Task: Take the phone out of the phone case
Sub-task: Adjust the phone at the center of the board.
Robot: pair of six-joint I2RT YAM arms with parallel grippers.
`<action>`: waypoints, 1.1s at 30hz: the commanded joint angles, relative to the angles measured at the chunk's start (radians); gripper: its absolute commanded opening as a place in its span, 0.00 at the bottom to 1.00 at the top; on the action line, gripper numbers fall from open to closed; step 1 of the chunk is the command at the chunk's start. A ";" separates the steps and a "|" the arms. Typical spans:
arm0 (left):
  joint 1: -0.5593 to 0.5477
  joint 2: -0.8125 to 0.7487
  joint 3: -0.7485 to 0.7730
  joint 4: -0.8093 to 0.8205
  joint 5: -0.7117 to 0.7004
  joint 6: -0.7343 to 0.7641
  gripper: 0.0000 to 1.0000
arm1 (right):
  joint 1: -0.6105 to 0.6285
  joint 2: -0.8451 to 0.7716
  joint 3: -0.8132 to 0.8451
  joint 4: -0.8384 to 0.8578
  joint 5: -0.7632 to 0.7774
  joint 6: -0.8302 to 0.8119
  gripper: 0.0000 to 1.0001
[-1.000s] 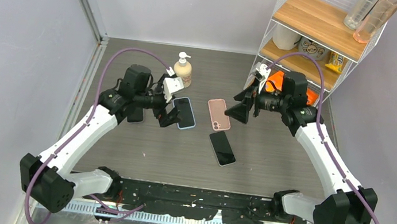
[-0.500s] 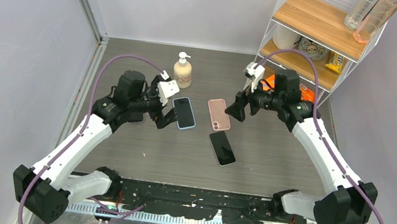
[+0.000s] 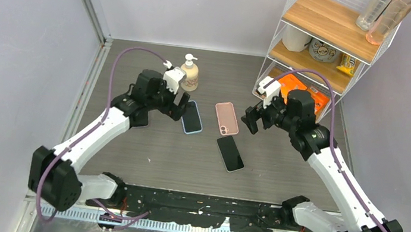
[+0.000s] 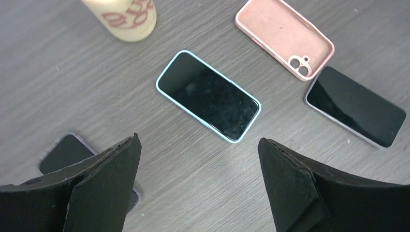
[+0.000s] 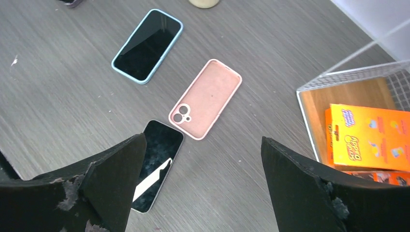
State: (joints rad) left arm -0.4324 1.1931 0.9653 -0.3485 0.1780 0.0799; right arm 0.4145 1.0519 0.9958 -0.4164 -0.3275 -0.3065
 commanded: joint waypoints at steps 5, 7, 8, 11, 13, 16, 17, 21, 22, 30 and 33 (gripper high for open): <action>-0.058 0.236 0.175 -0.031 -0.263 -0.401 1.00 | -0.077 -0.054 -0.017 0.038 -0.030 0.039 0.95; -0.061 0.303 0.235 -0.069 -0.271 -0.460 1.00 | -0.083 -0.065 -0.018 0.020 -0.032 0.021 0.95; -0.063 0.334 0.255 -0.085 -0.270 -0.487 1.00 | -0.084 -0.073 -0.020 0.008 -0.032 0.008 0.95; -0.066 0.420 0.301 -0.123 -0.265 -0.552 1.00 | -0.085 -0.082 -0.027 -0.008 -0.020 -0.006 0.95; -0.068 0.469 0.323 -0.144 -0.272 -0.576 1.00 | -0.085 -0.085 -0.034 -0.013 -0.011 -0.011 0.95; -0.076 0.532 0.359 -0.181 -0.298 -0.599 1.00 | -0.085 -0.095 -0.048 -0.019 -0.007 -0.029 0.95; -0.079 0.545 0.370 -0.193 -0.307 -0.609 1.00 | -0.085 -0.097 -0.055 -0.019 -0.006 -0.031 0.95; -0.090 0.602 0.418 -0.225 -0.296 -0.641 0.99 | -0.085 -0.107 -0.073 -0.014 -0.009 -0.043 0.95; -0.094 0.613 0.430 -0.234 -0.295 -0.649 1.00 | -0.084 -0.108 -0.076 -0.013 -0.013 -0.044 0.95; -0.106 0.695 0.495 -0.297 -0.335 -0.729 0.99 | -0.085 -0.118 -0.102 -0.013 -0.035 -0.050 0.95; -0.112 0.712 0.500 -0.309 -0.350 -0.756 1.00 | -0.084 -0.126 -0.115 -0.014 -0.043 -0.049 0.95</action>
State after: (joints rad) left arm -0.5377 1.8805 1.4319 -0.6121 -0.1253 -0.6163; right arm 0.3325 0.9573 0.8898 -0.4500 -0.3462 -0.3431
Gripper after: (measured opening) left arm 0.994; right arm 0.952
